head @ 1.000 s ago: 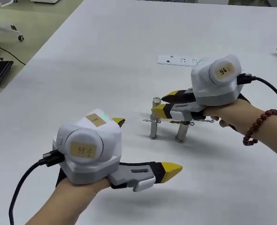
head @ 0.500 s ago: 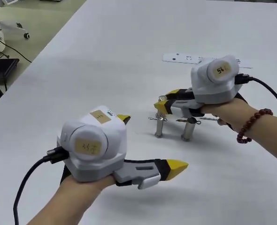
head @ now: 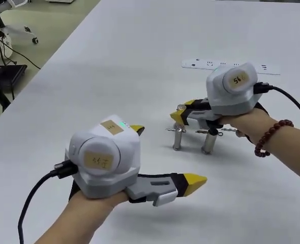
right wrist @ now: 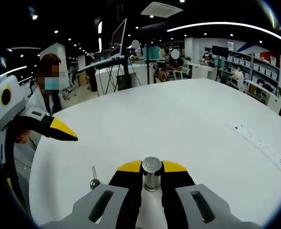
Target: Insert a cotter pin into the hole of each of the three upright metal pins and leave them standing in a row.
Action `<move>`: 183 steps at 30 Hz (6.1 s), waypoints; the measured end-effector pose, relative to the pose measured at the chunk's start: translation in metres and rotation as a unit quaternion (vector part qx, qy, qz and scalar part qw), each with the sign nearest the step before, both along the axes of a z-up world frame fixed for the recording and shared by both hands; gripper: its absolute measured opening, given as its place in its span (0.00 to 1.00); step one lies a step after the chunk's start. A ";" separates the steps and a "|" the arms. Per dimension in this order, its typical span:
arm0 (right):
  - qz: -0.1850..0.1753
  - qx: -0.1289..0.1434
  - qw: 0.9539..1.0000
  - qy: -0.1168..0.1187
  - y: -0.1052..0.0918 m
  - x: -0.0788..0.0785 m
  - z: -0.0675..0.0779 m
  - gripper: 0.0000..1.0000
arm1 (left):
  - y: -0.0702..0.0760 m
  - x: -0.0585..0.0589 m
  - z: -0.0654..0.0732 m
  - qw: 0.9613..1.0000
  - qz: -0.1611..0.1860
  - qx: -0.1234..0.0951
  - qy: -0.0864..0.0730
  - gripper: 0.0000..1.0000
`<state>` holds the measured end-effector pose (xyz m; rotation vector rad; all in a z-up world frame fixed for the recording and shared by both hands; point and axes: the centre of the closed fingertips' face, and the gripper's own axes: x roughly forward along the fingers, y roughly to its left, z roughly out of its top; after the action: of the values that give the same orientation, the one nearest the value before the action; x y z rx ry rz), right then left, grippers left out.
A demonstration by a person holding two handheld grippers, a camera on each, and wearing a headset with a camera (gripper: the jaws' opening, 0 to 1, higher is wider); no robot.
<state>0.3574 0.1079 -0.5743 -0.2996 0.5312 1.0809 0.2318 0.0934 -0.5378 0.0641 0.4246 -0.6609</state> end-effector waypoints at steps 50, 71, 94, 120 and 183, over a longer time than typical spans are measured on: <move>-0.118 -0.050 0.991 -0.025 -0.131 -0.023 0.020 0.09 | 0.009 -0.026 0.016 1.000 0.007 0.005 0.001 0.99; -0.131 -0.048 0.990 -0.006 -0.144 -0.073 0.007 0.09 | 0.008 -0.039 0.018 1.000 0.000 0.005 0.000 0.96; -0.075 -0.040 0.996 -0.005 -0.111 -0.099 0.000 0.09 | 0.004 -0.043 0.017 1.000 -0.006 0.008 0.000 0.95; -0.013 -0.027 0.999 -0.018 -0.075 -0.117 -0.001 0.09 | 0.005 -0.047 0.013 1.000 -0.010 0.011 0.005 0.92; -0.062 -0.053 0.997 0.002 -0.145 -0.074 0.034 0.20 | 0.004 -0.036 0.011 1.000 0.006 0.019 -0.004 0.95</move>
<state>0.2834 -0.0373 -0.5406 -0.3520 0.6042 0.9355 0.1962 0.0977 -0.5264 0.1006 0.4308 -0.6401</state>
